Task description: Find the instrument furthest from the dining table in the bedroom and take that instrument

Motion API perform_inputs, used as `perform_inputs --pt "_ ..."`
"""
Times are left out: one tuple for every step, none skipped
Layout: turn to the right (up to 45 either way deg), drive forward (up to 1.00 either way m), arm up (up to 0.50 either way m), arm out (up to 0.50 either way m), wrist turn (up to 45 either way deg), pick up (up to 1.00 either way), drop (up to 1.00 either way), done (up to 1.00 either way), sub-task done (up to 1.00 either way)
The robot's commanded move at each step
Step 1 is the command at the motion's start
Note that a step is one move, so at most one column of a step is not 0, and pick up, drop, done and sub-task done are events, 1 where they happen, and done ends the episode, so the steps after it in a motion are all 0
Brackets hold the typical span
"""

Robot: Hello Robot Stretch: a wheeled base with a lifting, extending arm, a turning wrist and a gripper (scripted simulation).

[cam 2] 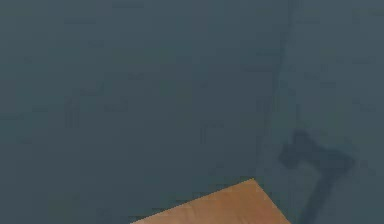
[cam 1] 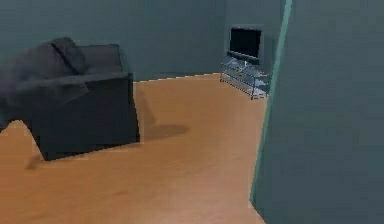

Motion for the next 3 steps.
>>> perform_inputs --pt "3.0 0.0 0.0 0.0 0.0 0.0 0.0 0.0 0.0" --pt "0.0 1.0 0.0 0.0 0.0 0.0 0.0 0.0 0.0" --pt "0.0 0.25 0.0 0.0 0.0 0.0 0.0 0.0 0.0"
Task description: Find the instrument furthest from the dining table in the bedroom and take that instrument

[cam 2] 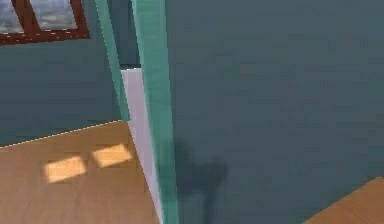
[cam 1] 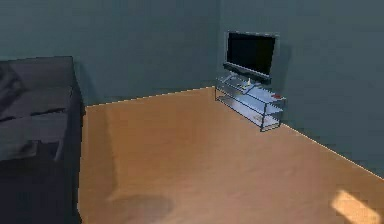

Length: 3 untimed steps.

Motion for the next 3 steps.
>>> perform_inputs --pt "-9.0 0.0 0.0 0.0 0.0 0.0 0.0 0.0 0.0" --pt "0.0 0.5 0.0 0.0 0.0 0.0 0.0 0.0 0.0" --pt "-27.0 0.0 0.0 0.0 0.0 0.0 0.0 0.0 0.0"
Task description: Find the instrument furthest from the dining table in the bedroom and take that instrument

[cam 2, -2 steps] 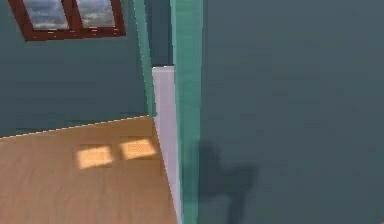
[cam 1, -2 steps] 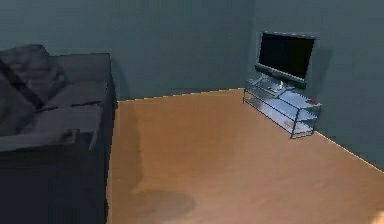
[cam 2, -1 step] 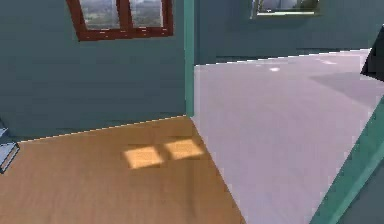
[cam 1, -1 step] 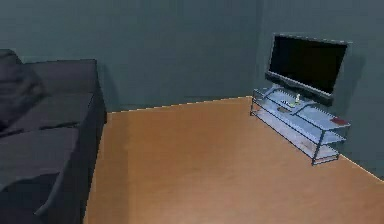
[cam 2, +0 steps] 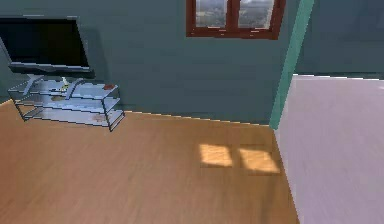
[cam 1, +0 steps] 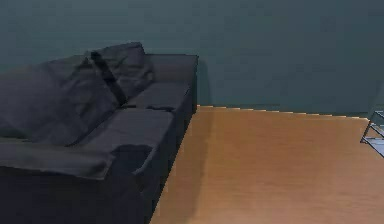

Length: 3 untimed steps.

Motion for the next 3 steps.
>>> perform_inputs --pt "0.0 0.05 0.0 0.0 0.0 0.0 0.0 0.0 0.0" --pt "45.0 0.0 0.0 0.0 0.0 0.0 0.0 0.0 0.0" --pt "45.0 0.0 0.0 0.0 0.0 0.0 0.0 0.0 0.0"
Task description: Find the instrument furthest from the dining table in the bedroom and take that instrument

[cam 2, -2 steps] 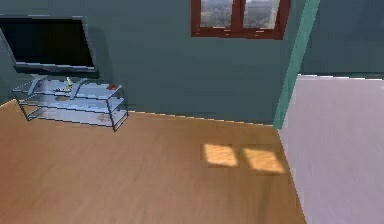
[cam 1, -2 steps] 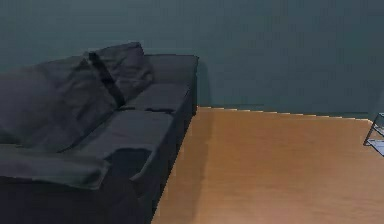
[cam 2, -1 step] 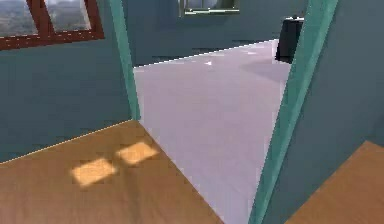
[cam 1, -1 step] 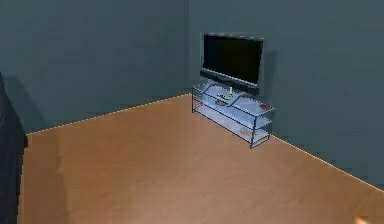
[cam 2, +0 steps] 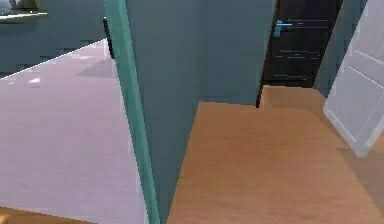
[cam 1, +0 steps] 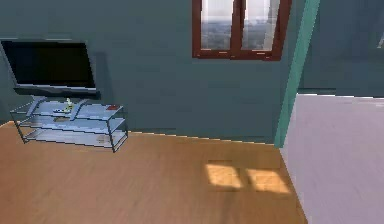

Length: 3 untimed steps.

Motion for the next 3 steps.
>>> perform_inputs --pt "21.0 0.0 0.0 0.0 0.0 0.0 0.0 0.0 0.0" --pt "0.0 0.5 0.0 0.0 0.0 0.0 0.0 0.0 0.0" --pt "30.0 0.0 0.0 0.0 0.0 0.0 0.0 0.0 0.0"
